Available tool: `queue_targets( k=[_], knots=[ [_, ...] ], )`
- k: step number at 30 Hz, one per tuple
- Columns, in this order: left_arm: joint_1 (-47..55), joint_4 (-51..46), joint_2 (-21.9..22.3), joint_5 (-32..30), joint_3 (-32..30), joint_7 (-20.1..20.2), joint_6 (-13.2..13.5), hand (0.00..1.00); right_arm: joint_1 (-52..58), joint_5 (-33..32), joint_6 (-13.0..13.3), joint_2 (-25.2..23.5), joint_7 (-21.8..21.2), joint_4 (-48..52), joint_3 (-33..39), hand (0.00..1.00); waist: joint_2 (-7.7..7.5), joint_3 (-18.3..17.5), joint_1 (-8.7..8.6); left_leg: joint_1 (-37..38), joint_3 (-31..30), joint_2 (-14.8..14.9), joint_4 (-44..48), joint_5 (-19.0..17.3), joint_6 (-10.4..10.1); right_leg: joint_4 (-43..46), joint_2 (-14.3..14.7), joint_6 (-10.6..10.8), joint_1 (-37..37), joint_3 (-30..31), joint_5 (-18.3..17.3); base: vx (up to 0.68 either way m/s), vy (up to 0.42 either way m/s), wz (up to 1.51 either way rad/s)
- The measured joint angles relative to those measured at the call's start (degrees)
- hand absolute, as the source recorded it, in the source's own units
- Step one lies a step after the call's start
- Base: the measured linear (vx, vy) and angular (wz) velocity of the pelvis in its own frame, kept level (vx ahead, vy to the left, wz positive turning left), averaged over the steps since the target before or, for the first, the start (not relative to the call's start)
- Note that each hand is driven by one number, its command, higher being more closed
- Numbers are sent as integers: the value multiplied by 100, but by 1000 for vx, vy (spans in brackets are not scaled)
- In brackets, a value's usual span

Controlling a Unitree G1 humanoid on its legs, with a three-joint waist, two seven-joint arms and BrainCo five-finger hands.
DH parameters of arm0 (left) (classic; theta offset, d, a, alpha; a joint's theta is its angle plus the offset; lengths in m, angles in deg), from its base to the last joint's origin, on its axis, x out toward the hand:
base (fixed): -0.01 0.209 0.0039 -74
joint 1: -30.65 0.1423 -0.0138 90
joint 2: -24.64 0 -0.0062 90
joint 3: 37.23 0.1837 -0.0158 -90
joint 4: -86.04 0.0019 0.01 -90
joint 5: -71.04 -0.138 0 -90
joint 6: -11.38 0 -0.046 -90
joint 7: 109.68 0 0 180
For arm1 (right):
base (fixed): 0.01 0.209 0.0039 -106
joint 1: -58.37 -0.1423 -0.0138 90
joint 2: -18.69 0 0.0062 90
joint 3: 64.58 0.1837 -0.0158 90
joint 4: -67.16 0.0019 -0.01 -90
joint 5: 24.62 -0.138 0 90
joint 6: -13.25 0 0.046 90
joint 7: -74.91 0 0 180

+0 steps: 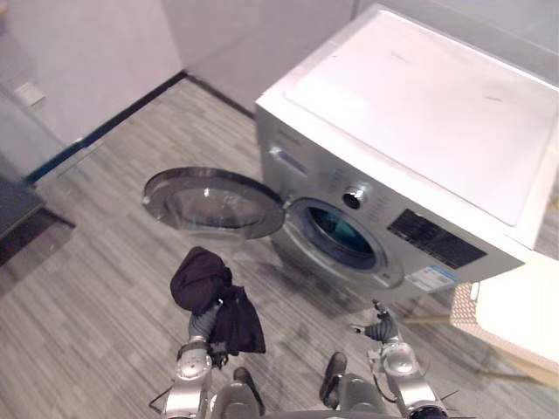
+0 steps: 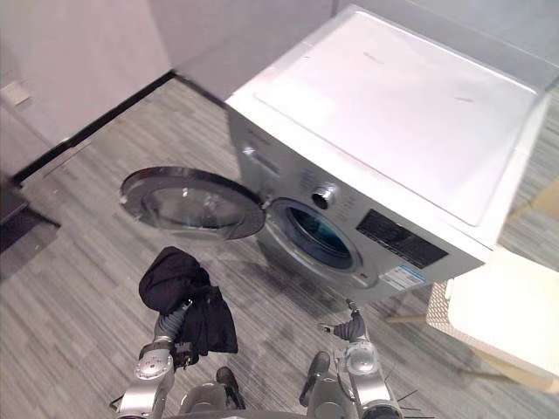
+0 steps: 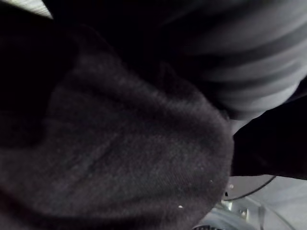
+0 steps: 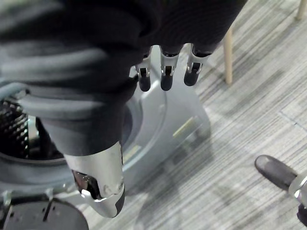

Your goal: Pick up the laundry basket with both hands and put the clothes into the washing machine.

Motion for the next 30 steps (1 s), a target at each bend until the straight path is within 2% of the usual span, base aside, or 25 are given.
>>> queue_targets(
  k=[1,2,3,4,5,6,7,8,9,10,11,13,14,16,18,21,22,23,24,26,28,30],
  knots=[
    [0,17,6,-1,3,3,-2,100,10,-6,0,32,4,-3,3,0,6,5,8,-44,-17,77,299,0,0,-9,15,-32,70,27,-25,138,-153,-46],
    [36,16,42,-1,3,3,-2,100,67,-8,2,87,6,0,-3,0,56,37,26,-156,-199,286,1085,2,3,-16,86,-56,270,125,-92,120,-125,-57],
    [104,12,83,5,9,1,3,100,60,-45,2,131,13,32,-11,0,170,90,40,-385,-677,492,2061,103,155,-10,195,-84,514,213,-248,113,-103,-63],
    [142,10,92,6,10,0,8,100,61,-58,4,124,21,56,0,0,190,126,48,-615,-928,561,2576,252,272,16,226,-98,599,324,-323,120,38,-77],
    [163,17,93,7,90,0,7,100,20,-106,11,57,41,76,2,0,211,171,80,-1062,-1460,527,3278,-116,153,107,219,-143,621,580,-497,94,94,-73],
    [153,18,93,10,143,1,7,100,15,-128,6,35,91,77,61,0,213,195,125,-1264,-1691,384,3246,-488,119,158,194,-124,607,708,-570,95,116,-72],
    [146,17,91,13,185,-1,8,100,30,-151,6,17,129,77,127,0,201,202,163,-1382,-1817,256,3128,-634,119,181,170,-101,592,785,-589,126,109,-57],
    [152,8,91,23,255,-6,10,100,59,-236,4,-6,161,76,184,0,176,218,204,-1547,-2058,-10,2628,-734,111,222,135,-44,581,934,-629,134,129,-49],
    [164,9,92,32,274,-9,9,100,64,-247,4,-5,175,76,193,0,176,223,216,-1565,-2198,-146,2284,-716,84,276,128,-3,569,1000,-668,180,221,-64],
    [194,8,99,61,298,-18,10,100,71,-249,6,38,209,78,205,0,241,203,214,-1467,-2546,-397,1338,-489,-80,536,153,126,464,1159,-803,161,256,-77],
    [188,32,89,64,342,-31,17,100,44,-247,9,49,250,8,247,0,295,284,249,-1383,-2728,-459,1099,-180,-19,945,195,287,335,1336,-1021,159,247,-69],
    [42,-14,-22,64,407,-52,14,100,105,-256,10,-78,250,98,258,0,16,343,199,-1418,-2553,-623,1260,-361,85,1215,-53,395,188,1420,-1155,164,159,-28],
    [-6,-73,-20,65,436,-111,14,100,117,-256,9,-111,256,104,260,0,-53,411,192,-1424,-2434,-680,1400,-458,155,1357,-147,416,155,1495,-1171,179,128,-19],
    [-35,-237,-8,84,527,-124,20,100,36,-272,9,-127,255,109,259,0,-87,530,192,-1427,-2190,-729,1625,-528,214,1673,-279,418,-65,1680,-1172,123,146,-46],
    [-155,-434,-3,125,596,-129,59,100,-138,-300,10,-130,264,184,259,0,-70,715,181,-1575,-1974,-761,1958,-570,282,2187,-411,418,-460,1890,-1173,12,141,-52],
    [-612,-652,40,244,663,-254,125,100,-475,-421,2,-158,298,479,236,0,2,985,181,-2269,-1729,-571,2811,-923,365,3097,-416,491,-1381,2163,-1335,-77,73,-50],
    [-822,-661,42,256,684,-295,127,100,-596,-456,-1,-185,346,605,220,0,3,1091,173,-2489,-1700,-503,3085,-1054,393,3357,-422,533,-1635,2192,-1464,-158,27,-41],
    [-1152,-665,50,350,734,-387,134,100,-771,-501,-1,-236,450,823,201,0,5,1291,168,-2765,-1665,-396,3486,-1392,438,3759,-424,592,-1972,2206,-1737,-150,5,-35],
    [-1277,-671,56,361,743,-404,138,100,-849,-505,-2,-236,487,902,164,0,0,1365,167,-2893,-1648,-351,3652,-1506,452,3917,-428,598,-2129,2215,-1834,-161,1,-29],
    [-1803,-678,71,492,809,-521,156,100,-1193,-524,-1,-247,572,1259,94,0,-22,1578,163,-3628,-1667,-205,4390,-1745,463,4673,-426,600,-2934,2331,-2140,-227,-33,-15],
    [-2152,-680,111,596,837,-637,162,100,-1501,-559,-9,-253,686,1414,42,0,-24,1699,137,-4247,-1726,-113,4913,-1874,442,5268,-403,564,-3596,2434,-2274,-238,-38,-7],
    [-2634,-706,160,737,922,-796,162,100,-1883,-559,-12,-268,816,1670,-52,0,-25,1849,150,-5040,-1782,68,5528,-1939,430,5925,-245,502,-4477,2609,-2338,-229,-33,-19]
  ],
)
